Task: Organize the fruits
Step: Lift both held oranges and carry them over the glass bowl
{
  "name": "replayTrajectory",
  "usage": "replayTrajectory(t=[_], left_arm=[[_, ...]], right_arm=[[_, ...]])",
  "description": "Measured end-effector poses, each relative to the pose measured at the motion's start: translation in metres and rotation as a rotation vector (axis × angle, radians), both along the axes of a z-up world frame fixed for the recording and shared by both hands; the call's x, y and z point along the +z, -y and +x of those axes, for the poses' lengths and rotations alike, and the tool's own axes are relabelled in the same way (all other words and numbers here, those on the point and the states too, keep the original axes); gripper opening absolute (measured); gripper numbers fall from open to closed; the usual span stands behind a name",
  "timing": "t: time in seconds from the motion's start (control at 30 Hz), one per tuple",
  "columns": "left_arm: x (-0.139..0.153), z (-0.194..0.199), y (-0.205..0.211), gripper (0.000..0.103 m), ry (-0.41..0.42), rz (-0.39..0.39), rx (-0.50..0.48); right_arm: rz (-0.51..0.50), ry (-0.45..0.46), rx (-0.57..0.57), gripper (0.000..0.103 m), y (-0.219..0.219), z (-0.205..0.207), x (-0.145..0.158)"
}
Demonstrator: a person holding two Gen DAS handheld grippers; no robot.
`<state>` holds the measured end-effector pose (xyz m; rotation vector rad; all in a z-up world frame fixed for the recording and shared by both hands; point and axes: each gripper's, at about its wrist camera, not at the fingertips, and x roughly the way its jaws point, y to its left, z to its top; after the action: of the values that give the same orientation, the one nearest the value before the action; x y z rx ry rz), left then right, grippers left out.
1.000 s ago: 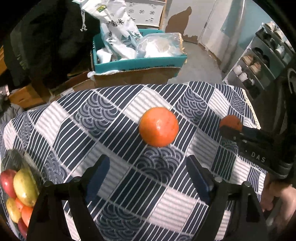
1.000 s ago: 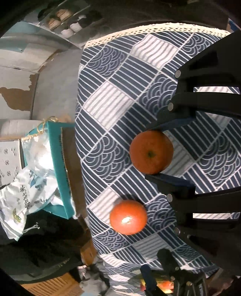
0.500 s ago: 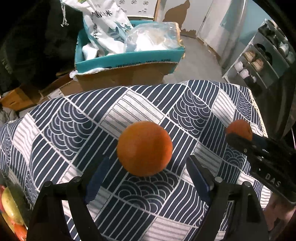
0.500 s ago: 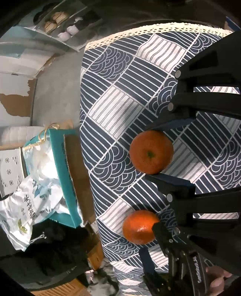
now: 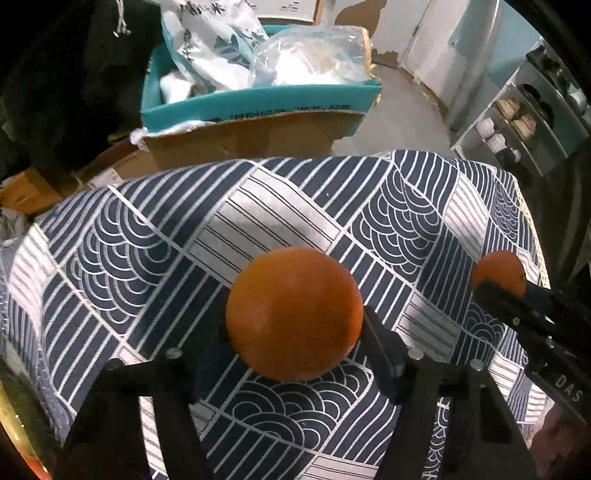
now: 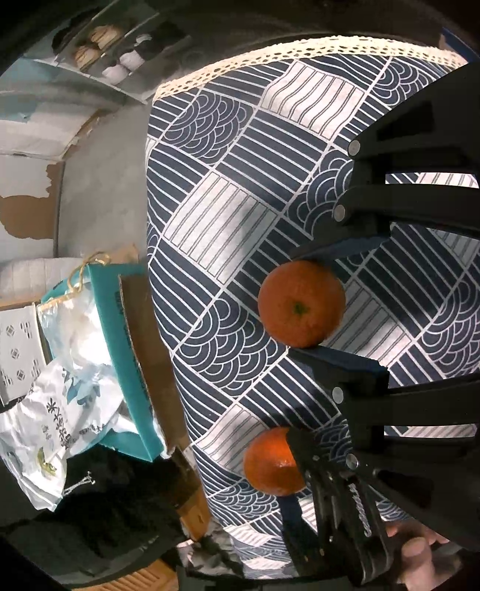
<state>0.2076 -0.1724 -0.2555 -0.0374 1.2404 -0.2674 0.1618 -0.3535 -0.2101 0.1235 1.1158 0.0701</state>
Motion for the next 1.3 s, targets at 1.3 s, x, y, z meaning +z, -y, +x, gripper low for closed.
replayTrajectory(t=[1.3], left_arm=[[0.095,-0.071,-0.066,0.067,0.190,0.048,0.006]], right_arm=[[-0.024,0.128,0.067,0.044,-0.044,-0.035,0.070]])
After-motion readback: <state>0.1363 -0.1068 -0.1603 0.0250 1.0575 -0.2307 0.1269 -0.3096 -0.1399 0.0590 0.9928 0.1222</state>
